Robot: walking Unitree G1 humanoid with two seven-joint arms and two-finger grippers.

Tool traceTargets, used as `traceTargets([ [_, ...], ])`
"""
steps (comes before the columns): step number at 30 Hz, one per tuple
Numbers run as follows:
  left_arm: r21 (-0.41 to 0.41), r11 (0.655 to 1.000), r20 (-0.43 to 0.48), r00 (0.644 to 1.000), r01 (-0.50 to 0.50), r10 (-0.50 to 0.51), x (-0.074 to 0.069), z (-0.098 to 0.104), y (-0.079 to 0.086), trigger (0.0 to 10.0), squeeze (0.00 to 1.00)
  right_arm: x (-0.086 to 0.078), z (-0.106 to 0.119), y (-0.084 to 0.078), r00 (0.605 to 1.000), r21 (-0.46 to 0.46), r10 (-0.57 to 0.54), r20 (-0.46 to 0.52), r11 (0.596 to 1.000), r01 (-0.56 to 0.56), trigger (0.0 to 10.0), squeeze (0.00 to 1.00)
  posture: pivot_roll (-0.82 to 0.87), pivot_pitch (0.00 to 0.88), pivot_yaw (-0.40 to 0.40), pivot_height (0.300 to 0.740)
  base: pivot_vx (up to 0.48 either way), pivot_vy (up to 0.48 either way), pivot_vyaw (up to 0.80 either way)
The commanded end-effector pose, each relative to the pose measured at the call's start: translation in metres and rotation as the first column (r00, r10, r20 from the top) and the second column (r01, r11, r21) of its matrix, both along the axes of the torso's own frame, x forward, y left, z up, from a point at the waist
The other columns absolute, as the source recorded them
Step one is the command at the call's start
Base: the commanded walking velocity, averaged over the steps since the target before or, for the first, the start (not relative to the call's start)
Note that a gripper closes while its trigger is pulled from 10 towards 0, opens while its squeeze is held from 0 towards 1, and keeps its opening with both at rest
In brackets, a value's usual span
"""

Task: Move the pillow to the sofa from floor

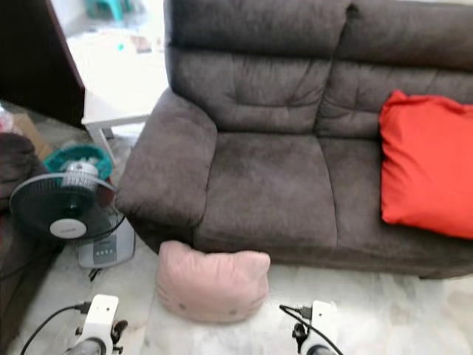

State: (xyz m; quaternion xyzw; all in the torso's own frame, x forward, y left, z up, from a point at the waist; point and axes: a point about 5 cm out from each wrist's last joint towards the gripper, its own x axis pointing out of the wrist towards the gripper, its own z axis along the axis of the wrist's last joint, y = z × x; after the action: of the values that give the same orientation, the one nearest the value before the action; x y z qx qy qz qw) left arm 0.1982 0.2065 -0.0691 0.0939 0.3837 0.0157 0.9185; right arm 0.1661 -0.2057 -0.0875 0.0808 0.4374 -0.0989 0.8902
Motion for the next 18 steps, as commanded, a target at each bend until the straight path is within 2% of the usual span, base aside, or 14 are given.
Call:
traceTargets([
  [1,0.011,1.000,-0.033,0.999,-0.010,0.010,-0.008,-0.004,0.004,10.0,0.00,-0.002,-0.001,0.002,1.000,0.007,-0.002,-0.010,1.000,0.002,10.0,0.00,0.12,0.079,-0.040,0.740,0.000,0.382,0.00],
  [6,0.011,1.000,-0.032,0.999,-0.008,0.009,-0.007,-0.004,0.004,10.0,0.00,-0.002,-0.001,0.001,1.000,0.007,0.001,-0.009,1.000,-0.001,10.0,0.00,0.12,0.079,-0.040,0.740,0.000,0.383,0.00],
  [9,0.010,1.000,-0.016,1.000,-0.011,0.011,-0.006,-0.003,0.003,10.0,0.00,-0.001,-0.001,0.001,1.000,0.008,0.001,-0.008,1.000,-0.001,10.0,0.00,0.12,0.079,-0.039,0.740,0.000,0.090,0.00],
  [17,-0.049,0.997,0.165,0.984,-0.059,0.067,0.001,0.008,0.001,10.0,0.00,0.003,0.001,0.000,1.000,0.005,0.000,0.019,1.000,0.000,10.0,0.00,0.13,0.083,-0.040,0.740,0.000,0.000,0.00],
  [18,-0.048,0.998,0.244,0.968,-0.042,0.052,0.024,0.023,0.001,10.0,0.00,0.005,0.003,0.000,1.000,0.006,0.001,0.030,1.000,-0.001,10.0,0.00,0.13,0.083,-0.040,0.740,0.000,0.000,0.00],
])
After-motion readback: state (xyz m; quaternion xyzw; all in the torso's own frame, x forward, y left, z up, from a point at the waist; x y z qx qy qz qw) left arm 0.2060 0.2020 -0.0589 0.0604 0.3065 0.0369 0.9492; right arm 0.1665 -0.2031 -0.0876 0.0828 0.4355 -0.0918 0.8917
